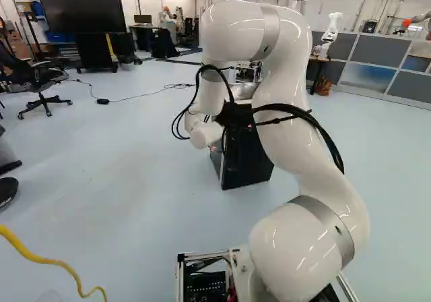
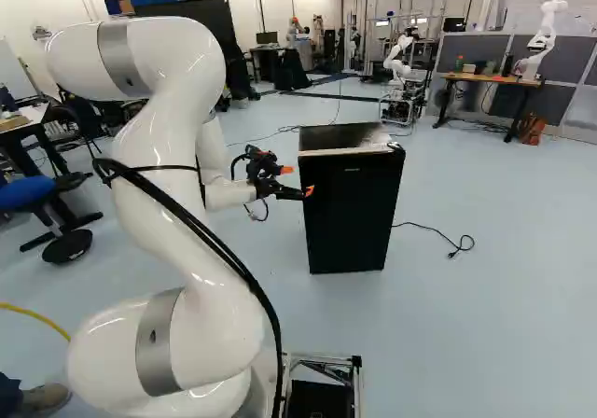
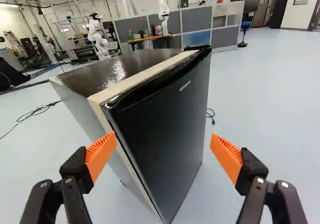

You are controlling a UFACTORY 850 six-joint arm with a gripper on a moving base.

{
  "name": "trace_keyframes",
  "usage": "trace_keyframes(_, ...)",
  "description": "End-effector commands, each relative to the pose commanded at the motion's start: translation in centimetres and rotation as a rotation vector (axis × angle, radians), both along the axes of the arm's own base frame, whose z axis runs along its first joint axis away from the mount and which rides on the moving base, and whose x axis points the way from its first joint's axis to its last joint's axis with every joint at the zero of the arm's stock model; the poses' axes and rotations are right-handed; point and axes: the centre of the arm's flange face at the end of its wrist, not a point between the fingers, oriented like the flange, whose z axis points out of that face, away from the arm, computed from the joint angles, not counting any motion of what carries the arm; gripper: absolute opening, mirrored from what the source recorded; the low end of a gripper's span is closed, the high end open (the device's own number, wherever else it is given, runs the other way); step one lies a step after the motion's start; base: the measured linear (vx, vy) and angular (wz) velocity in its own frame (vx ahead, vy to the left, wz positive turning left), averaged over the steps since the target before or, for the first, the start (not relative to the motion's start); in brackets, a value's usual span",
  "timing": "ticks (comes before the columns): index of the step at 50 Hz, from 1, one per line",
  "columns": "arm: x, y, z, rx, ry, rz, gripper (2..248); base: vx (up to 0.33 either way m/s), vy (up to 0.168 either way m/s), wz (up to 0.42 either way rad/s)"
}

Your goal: Grab a drink from the fridge

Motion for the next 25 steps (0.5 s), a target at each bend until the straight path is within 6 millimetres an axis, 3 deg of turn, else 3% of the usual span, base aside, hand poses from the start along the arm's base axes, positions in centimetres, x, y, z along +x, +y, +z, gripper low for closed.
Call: trace_keyframes(25, -0.3, 2.6, 0.0, 0.001, -0.002, 0.052, 247, 0.000, 0.000, 0.000)
